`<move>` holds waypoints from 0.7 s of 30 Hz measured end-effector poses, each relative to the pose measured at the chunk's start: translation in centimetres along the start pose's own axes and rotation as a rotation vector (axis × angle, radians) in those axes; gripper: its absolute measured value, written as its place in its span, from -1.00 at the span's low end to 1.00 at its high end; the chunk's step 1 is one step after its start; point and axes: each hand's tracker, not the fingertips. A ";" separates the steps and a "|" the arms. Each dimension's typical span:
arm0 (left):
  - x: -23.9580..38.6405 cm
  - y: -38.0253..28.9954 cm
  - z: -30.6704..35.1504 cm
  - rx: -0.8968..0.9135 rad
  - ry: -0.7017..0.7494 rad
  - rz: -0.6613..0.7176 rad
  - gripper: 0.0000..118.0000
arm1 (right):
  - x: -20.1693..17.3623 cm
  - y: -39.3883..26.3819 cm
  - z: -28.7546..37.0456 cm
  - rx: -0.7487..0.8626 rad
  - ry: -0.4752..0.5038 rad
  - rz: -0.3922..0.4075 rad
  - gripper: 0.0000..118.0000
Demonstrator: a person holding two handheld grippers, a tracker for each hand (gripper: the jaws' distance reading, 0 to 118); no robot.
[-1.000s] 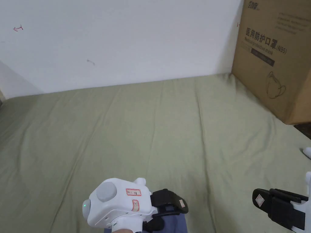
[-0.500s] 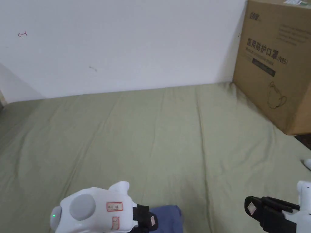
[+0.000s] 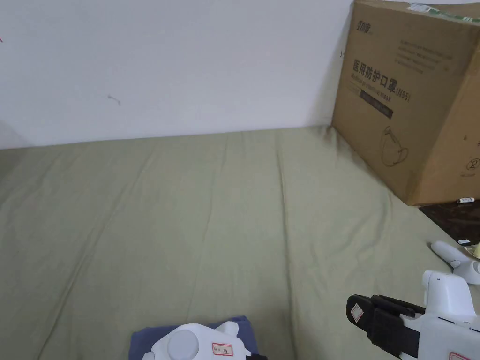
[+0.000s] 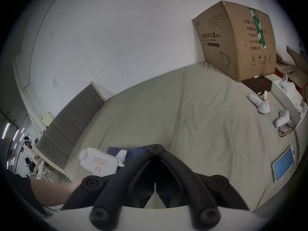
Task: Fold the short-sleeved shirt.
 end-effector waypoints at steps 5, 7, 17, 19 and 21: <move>5.6 -1.2 13.1 0.540 -0.065 -0.169 -1.00 | -2.3 1.5 1.1 0.091 0.072 0.048 -1.00; 7.6 -2.0 19.3 0.775 0.016 -0.325 -1.00 | -4.0 2.7 2.1 0.184 0.075 0.113 -1.00; 11.2 -7.5 29.7 1.405 0.603 -0.615 -1.00 | -12.5 7.1 2.8 0.681 -0.167 0.397 -1.00; 10.4 -7.5 29.2 1.414 0.627 -0.601 -1.00 | -12.6 6.7 2.2 0.741 -0.220 0.379 -1.00; 9.3 -7.5 28.2 1.402 0.621 -0.557 -1.00 | -12.0 6.4 0.9 0.734 -0.263 0.326 -1.00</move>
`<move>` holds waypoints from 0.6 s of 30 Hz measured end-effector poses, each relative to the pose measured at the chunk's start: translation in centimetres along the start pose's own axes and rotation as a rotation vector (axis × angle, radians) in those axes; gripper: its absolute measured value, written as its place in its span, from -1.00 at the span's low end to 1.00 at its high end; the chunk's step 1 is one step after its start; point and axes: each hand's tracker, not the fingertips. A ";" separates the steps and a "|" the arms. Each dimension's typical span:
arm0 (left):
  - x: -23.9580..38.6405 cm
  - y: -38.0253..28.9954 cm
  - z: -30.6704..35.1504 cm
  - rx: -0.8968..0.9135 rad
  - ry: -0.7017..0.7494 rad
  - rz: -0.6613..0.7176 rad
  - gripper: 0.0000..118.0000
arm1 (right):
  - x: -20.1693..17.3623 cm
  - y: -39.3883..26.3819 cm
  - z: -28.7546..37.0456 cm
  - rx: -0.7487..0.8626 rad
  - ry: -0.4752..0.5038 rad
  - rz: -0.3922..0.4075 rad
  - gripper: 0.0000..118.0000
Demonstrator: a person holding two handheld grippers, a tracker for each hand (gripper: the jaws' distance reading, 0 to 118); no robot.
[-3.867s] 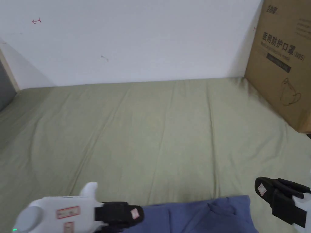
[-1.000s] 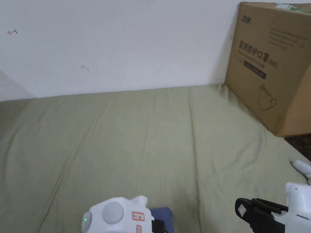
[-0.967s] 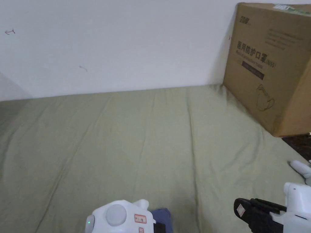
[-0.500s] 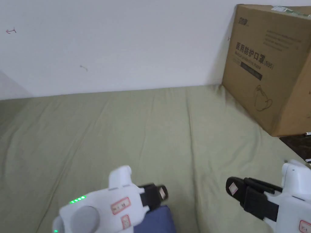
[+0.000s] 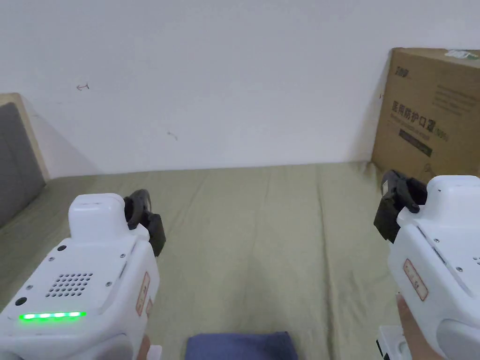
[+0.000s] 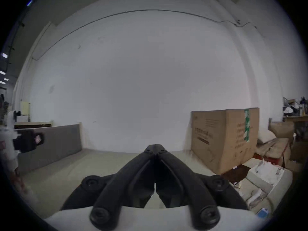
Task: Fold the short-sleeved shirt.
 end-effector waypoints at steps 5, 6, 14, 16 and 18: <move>1.0 -2.0 -1.0 -0.043 0.015 0.002 -1.00 | 0.0 -1.9 -1.1 -0.054 -0.092 0.089 -1.00; 1.2 -2.0 -0.9 -0.050 0.017 0.002 -1.00 | 0.3 -1.9 -0.9 -0.066 -0.086 0.035 -1.00; 1.8 -1.3 -0.9 -0.068 0.014 0.006 -1.00 | 1.5 -0.9 -0.4 -0.058 -0.085 -0.021 -1.00; 1.1 -0.7 -0.7 -0.093 -0.028 0.033 -1.00 | 1.7 -0.7 -0.1 -0.099 0.089 -0.124 -1.00; 0.1 0.0 0.0 -0.121 -0.133 0.069 -1.00 | 1.8 -2.0 -1.6 -0.254 0.470 -0.268 -1.00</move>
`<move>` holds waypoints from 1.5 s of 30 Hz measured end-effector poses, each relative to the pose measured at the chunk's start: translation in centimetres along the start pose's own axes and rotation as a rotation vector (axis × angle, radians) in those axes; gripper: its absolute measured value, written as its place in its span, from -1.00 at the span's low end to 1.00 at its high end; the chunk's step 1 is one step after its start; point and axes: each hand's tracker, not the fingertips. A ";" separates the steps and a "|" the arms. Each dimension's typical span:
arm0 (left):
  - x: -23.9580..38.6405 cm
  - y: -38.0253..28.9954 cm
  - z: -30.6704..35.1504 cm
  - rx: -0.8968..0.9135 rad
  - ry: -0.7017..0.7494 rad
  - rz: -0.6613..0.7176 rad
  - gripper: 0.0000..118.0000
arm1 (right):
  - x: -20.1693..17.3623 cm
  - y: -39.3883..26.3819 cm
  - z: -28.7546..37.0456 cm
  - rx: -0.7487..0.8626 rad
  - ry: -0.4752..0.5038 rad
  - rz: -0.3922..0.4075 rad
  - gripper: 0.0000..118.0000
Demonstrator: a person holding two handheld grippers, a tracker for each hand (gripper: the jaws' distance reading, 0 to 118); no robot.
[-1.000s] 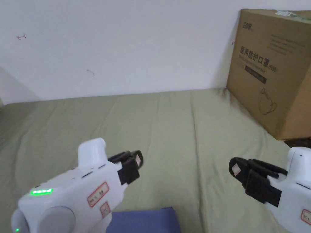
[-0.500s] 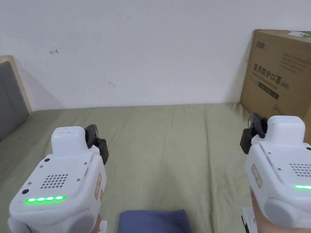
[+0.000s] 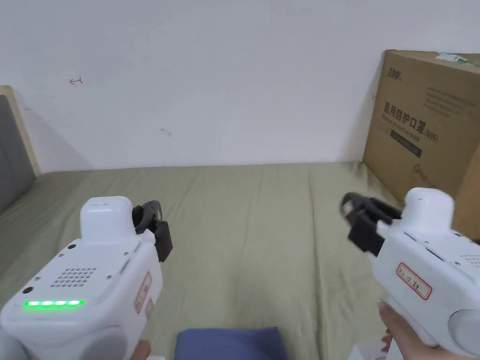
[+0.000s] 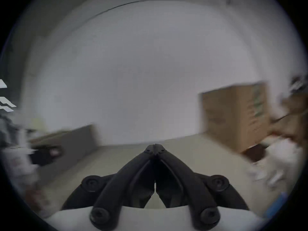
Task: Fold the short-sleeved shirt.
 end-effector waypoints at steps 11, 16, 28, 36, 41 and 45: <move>-6.1 -3.9 1.0 -0.282 -0.007 0.101 -1.00 | 6.7 -19.3 -9.4 -0.970 -0.015 -0.410 -1.00; -13.4 -10.2 -3.8 -0.658 -0.294 0.580 -1.00 | 9.3 -21.3 -8.3 -0.990 -0.016 -0.511 -1.00; -17.7 -26.9 -11.6 -0.988 -0.595 1.012 0.76 | 9.2 -21.5 -8.4 -1.008 -0.006 -0.510 -1.00; -10.0 -30.6 -13.3 -0.995 -0.780 1.102 0.75 | 10.1 -22.2 -7.6 -0.975 0.002 -0.619 -1.00; -10.8 -31.5 -13.0 -0.966 -0.689 1.143 -0.68 | 10.2 -22.3 -7.3 -0.958 0.005 -0.647 -1.00; -10.3 -29.6 -12.4 -1.017 -0.584 0.883 -0.69 | 9.3 -21.6 -6.9 -0.944 -0.006 -0.584 -1.00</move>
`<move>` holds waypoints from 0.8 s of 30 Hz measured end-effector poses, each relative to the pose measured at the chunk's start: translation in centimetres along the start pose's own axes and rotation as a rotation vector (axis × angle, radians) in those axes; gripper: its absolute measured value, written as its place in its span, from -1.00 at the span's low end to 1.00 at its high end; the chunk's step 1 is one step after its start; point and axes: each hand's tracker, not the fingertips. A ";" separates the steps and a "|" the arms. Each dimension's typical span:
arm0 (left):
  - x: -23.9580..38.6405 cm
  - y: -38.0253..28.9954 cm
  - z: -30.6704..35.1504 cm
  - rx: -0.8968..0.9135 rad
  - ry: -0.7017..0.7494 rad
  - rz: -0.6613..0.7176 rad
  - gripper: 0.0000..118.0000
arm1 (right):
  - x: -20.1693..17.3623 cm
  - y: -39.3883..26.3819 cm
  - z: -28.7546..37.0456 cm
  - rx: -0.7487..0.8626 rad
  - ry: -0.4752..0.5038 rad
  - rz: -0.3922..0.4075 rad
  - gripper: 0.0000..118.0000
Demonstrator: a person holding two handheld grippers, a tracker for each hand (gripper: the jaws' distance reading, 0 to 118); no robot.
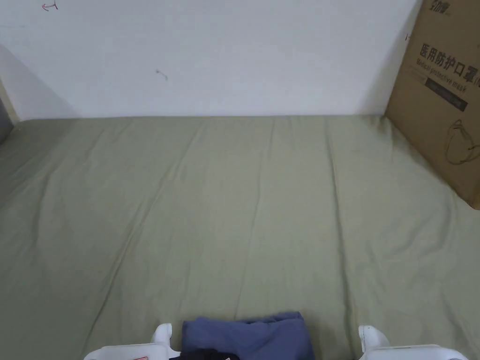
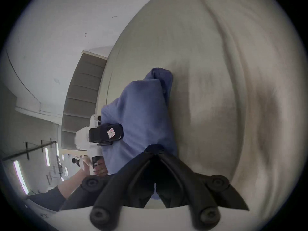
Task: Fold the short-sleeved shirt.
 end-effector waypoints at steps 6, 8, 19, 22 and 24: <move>6.1 1.4 7.0 0.080 0.061 -0.144 -0.69 | -3.2 -1.0 3.8 0.067 0.038 0.069 -1.00; 7.4 2.5 11.1 0.097 0.111 -0.190 -0.69 | -4.6 -1.3 5.5 0.105 0.070 0.089 -1.00; 4.4 10.1 33.5 0.116 0.764 -0.219 -0.60 | -11.0 -1.8 9.1 0.171 0.014 0.227 -1.00; 2.3 10.6 36.9 0.117 0.862 -0.176 0.28 | -12.1 -1.6 8.7 0.162 -0.018 0.248 -1.00; 0.5 10.1 38.9 0.177 0.900 -0.111 0.57 | -12.6 -1.5 8.4 0.160 -0.018 0.246 -1.00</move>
